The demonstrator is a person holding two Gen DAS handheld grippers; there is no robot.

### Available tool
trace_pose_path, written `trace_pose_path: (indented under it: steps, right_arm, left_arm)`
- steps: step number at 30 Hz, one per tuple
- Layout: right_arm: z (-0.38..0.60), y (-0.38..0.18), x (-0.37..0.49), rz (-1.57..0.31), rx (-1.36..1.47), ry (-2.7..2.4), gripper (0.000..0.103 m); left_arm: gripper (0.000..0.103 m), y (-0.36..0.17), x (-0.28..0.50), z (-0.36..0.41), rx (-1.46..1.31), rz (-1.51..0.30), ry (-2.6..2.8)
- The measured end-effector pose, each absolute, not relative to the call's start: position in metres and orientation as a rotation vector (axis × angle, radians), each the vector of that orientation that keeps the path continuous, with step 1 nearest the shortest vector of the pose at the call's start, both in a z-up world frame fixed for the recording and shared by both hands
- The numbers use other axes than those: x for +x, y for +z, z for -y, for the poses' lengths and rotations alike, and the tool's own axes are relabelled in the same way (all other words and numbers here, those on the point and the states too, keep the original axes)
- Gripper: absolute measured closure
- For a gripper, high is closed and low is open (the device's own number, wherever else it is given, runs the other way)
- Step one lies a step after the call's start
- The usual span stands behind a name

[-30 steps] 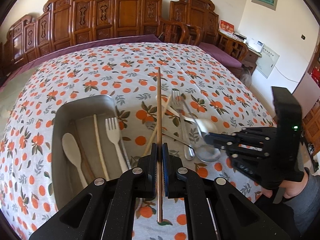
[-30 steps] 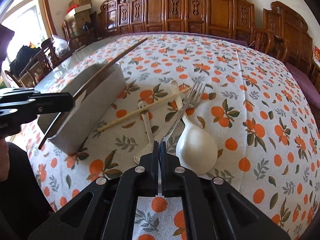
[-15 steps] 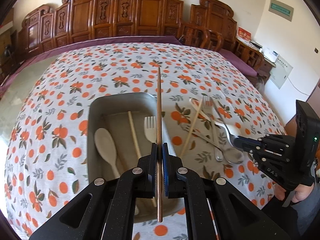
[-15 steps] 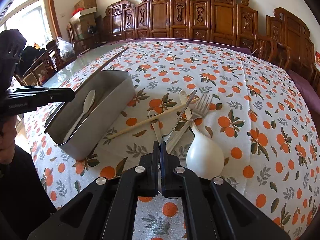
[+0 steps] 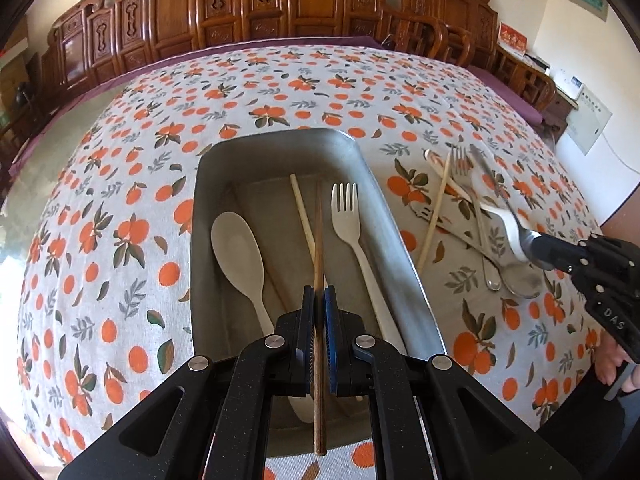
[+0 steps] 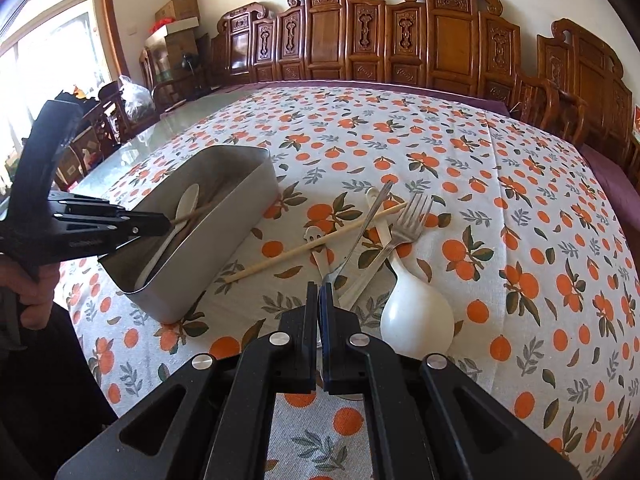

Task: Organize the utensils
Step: 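Lower the chopstick into the tray and open the left tool while the right tool holds the spoon, then carry the metal spoon into the tray and open the right tool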

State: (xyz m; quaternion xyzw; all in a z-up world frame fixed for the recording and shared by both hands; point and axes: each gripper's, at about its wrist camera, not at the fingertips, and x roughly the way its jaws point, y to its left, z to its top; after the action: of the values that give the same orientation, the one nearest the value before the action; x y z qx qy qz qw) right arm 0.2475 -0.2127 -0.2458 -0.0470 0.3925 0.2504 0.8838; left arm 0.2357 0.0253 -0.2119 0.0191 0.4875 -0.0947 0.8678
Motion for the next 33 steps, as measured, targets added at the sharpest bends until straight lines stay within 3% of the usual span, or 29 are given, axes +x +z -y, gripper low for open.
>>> trace_pose_path:
  steps: [20, 23, 26, 28, 33]
  right_arm:
    - [0.211, -0.242, 0.241, -0.813, -0.073, 0.536, 0.101]
    - [0.208, -0.237, 0.238, -0.804, -0.067, 0.544, 0.101]
    - [0.203, -0.23, 0.235, -0.791, -0.061, 0.553, 0.101]
    - [0.198, -0.224, 0.232, -0.782, -0.065, 0.558, 0.101]
    - [0.179, -0.212, 0.227, -0.762, -0.099, 0.573, 0.101]
  left_arm:
    - [0.099, -0.203, 0.238, -0.032, 0.0, -0.996, -0.18]
    - [0.095, -0.193, 0.237, -0.035, -0.012, -0.965, -0.177]
    - [0.082, -0.183, 0.236, -0.041, -0.028, -0.932, -0.172]
    - [0.065, -0.178, 0.236, -0.045, -0.033, -0.912, -0.158]
    - [0.045, -0.164, 0.237, -0.061, -0.055, -0.865, -0.126]
